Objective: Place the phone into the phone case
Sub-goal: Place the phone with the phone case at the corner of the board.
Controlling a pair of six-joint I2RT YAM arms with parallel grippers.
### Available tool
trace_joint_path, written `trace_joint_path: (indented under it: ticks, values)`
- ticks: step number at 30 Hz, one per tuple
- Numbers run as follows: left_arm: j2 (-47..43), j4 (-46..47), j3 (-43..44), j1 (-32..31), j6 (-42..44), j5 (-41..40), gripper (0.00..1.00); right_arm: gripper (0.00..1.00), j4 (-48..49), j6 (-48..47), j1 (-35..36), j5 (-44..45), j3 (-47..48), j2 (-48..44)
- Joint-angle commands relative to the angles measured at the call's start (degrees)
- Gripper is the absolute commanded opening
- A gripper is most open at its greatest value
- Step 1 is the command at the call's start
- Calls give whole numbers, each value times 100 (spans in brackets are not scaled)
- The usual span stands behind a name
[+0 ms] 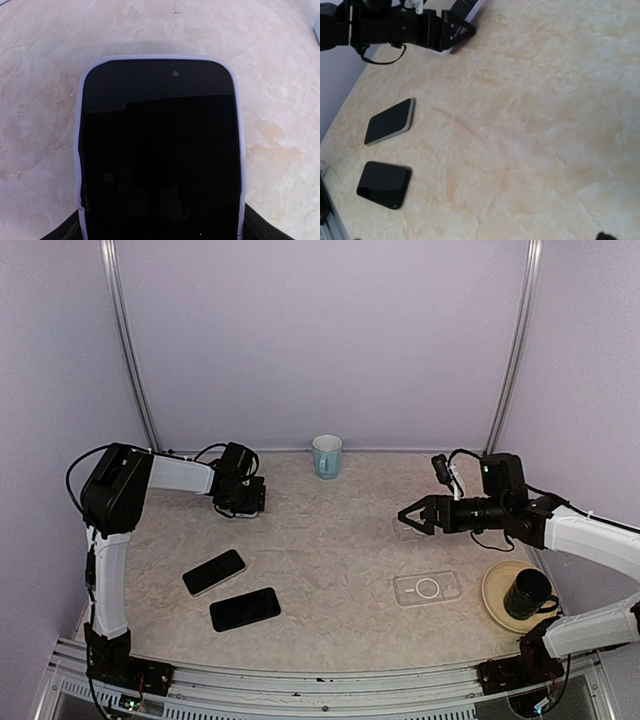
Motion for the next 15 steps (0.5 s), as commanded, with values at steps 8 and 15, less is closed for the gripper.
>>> trace_joint_path:
  ticks: [8, 15]
  values:
    - [203, 44, 81, 62, -152, 169, 78, 100, -28, -49, -52, -23, 207, 86]
    - [237, 85, 49, 61, -153, 232, 83, 100, 17, -40, -51, -23, 159, 103]
